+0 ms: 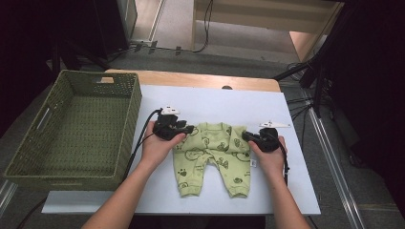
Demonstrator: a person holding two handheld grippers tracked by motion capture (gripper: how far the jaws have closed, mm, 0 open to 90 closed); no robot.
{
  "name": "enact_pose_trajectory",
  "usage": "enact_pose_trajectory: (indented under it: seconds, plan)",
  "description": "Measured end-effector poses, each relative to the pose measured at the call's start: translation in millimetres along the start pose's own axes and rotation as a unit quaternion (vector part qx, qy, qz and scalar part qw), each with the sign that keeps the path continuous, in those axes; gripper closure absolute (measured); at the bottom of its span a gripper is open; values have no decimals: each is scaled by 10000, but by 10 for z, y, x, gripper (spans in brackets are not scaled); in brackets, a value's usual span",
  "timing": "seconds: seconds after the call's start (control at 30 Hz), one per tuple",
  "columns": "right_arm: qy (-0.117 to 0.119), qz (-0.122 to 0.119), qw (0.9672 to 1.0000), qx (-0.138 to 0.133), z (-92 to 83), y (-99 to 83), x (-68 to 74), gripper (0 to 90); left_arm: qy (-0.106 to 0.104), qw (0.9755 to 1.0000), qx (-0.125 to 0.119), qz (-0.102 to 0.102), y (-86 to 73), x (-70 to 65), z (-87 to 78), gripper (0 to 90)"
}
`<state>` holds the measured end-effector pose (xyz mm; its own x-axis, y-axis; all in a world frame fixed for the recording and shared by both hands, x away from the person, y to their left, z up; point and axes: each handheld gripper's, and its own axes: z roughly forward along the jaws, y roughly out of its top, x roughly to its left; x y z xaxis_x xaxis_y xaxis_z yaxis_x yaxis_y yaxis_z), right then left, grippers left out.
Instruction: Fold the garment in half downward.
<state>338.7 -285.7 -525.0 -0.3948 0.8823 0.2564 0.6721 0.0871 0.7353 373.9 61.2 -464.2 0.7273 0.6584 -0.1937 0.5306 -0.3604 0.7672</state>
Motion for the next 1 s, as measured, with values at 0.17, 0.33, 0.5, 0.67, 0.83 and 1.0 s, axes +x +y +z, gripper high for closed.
enact_pose_trajectory:
  seconds: [0.17,0.33,0.5,0.67,0.83,1.0]
  plan:
    - [13,-5,10000,27,9,-2,0,823,-58,9998,166,5,56,-42,118,573]
    - [62,70,9999,40,10,-2,-17,823,-121,9993,342,-78,92,-30,286,598]
    - [34,43,10000,59,13,-2,-14,820,-218,9991,361,71,129,-90,311,832]
    - [-163,16,9999,-52,-52,10,-22,640,-247,9989,325,222,131,-134,278,874]
    - [2,-147,9986,-514,-228,80,73,624,-286,9986,287,330,134,-186,249,874]
    - [267,-381,9979,-461,-236,195,278,623,-301,9986,247,362,111,-202,219,874]
